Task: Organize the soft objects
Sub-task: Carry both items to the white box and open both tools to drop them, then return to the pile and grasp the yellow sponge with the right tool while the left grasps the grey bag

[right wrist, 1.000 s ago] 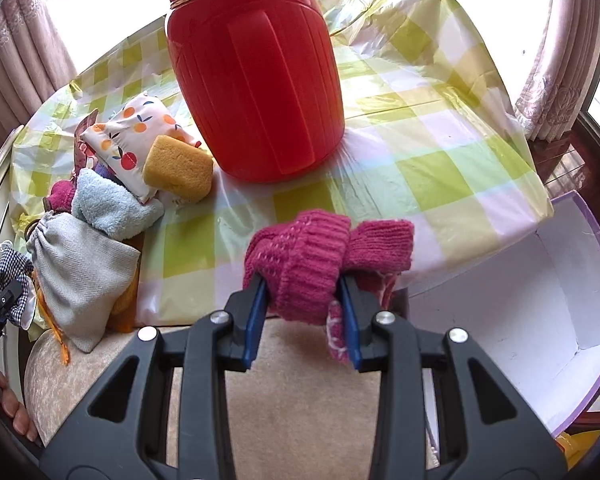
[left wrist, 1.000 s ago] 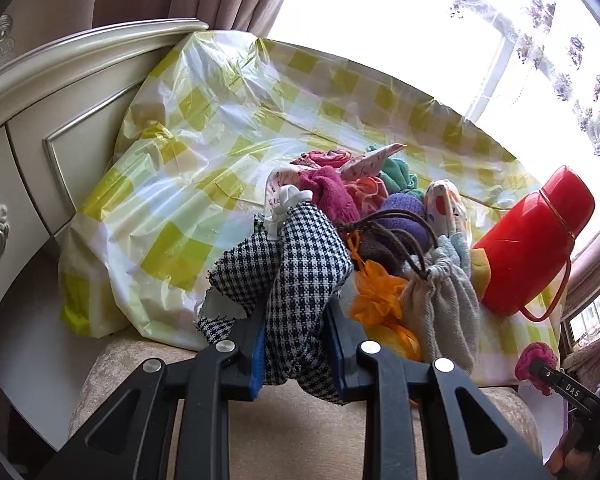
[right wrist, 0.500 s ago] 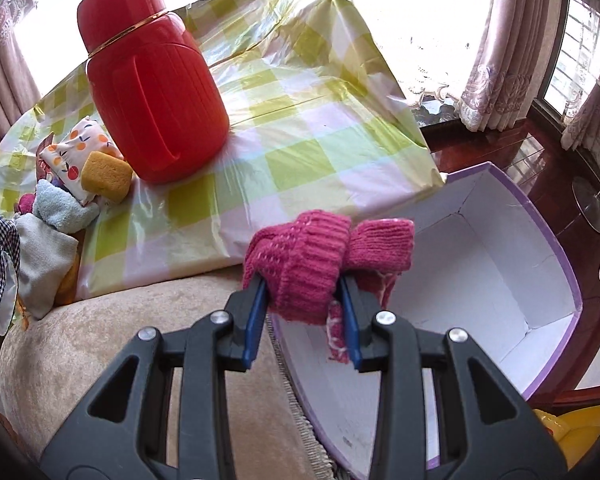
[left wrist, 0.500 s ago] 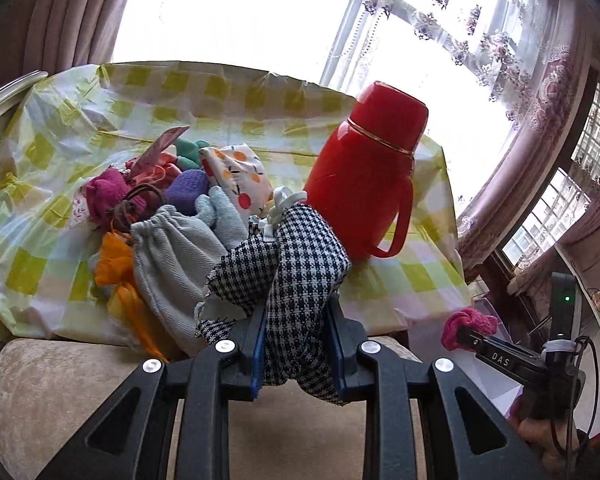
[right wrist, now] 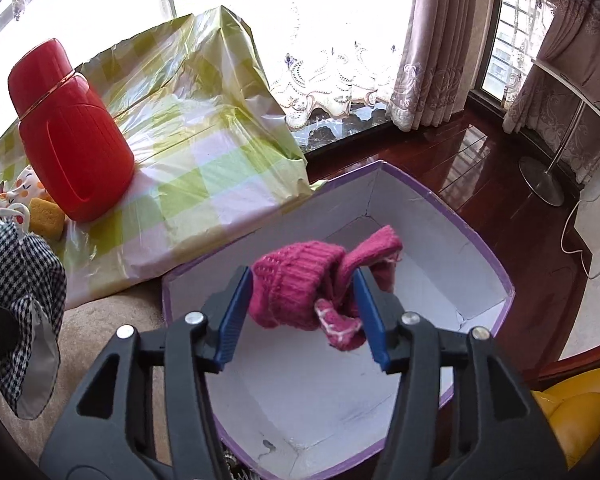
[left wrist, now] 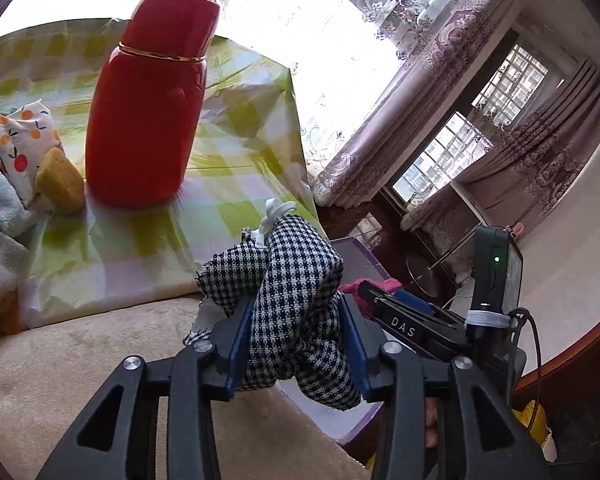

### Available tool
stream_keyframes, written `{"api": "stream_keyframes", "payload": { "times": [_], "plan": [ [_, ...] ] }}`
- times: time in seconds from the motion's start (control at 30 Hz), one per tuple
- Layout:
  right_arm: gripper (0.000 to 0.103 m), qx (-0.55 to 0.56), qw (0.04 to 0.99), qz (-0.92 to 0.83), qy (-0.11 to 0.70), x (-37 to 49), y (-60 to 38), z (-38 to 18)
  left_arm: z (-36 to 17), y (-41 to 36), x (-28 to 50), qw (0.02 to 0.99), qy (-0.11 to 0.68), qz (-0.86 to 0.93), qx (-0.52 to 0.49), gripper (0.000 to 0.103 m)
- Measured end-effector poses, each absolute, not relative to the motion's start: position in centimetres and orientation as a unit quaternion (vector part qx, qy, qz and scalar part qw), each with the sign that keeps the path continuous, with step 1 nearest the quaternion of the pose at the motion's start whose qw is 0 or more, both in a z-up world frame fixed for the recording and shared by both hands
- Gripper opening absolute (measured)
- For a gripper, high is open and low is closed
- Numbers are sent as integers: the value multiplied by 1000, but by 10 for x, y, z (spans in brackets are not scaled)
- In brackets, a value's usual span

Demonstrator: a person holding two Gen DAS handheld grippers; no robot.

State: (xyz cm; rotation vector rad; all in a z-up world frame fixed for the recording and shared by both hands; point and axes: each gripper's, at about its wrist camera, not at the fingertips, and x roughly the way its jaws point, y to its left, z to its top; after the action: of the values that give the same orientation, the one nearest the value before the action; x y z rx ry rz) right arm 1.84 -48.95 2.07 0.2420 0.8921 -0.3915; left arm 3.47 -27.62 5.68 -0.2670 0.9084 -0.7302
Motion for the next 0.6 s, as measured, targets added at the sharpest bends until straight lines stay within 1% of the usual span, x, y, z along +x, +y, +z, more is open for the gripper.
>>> {"api": "stream_keyframes", "payload": {
  "times": [0.03, 0.07, 0.1, 0.17, 0.23, 0.37, 0.47, 0.6],
  "plan": [
    [77, 116, 878, -199, 420, 16, -492, 23, 55, -281, 34, 822, 431, -351, -125, 80],
    [80, 114, 879, -210, 412, 13, -495, 25, 54, -284, 33, 821, 432, -353, -126, 84],
    [82, 110, 880, -220, 406, 12, -496, 27, 53, -284, 32, 820, 433, -351, -129, 84],
    [83, 100, 879, -232, 405, 12, -497, 28, 49, -282, 32, 820, 441, -340, -132, 84],
    [87, 96, 877, -231, 411, 14, -495, 26, 47, -276, 36, 826, 442, -323, -132, 84],
    [89, 71, 874, -221, 427, 21, -480, 22, 54, -257, 36, 858, 408, -293, -105, 84],
    [90, 51, 885, -190, 423, 25, -463, 22, 62, -238, 31, 895, 375, -233, -69, 84],
    [90, 41, 893, -141, 426, 29, -438, 20, 64, -201, 27, 917, 358, -166, -48, 84]
  ]
}}
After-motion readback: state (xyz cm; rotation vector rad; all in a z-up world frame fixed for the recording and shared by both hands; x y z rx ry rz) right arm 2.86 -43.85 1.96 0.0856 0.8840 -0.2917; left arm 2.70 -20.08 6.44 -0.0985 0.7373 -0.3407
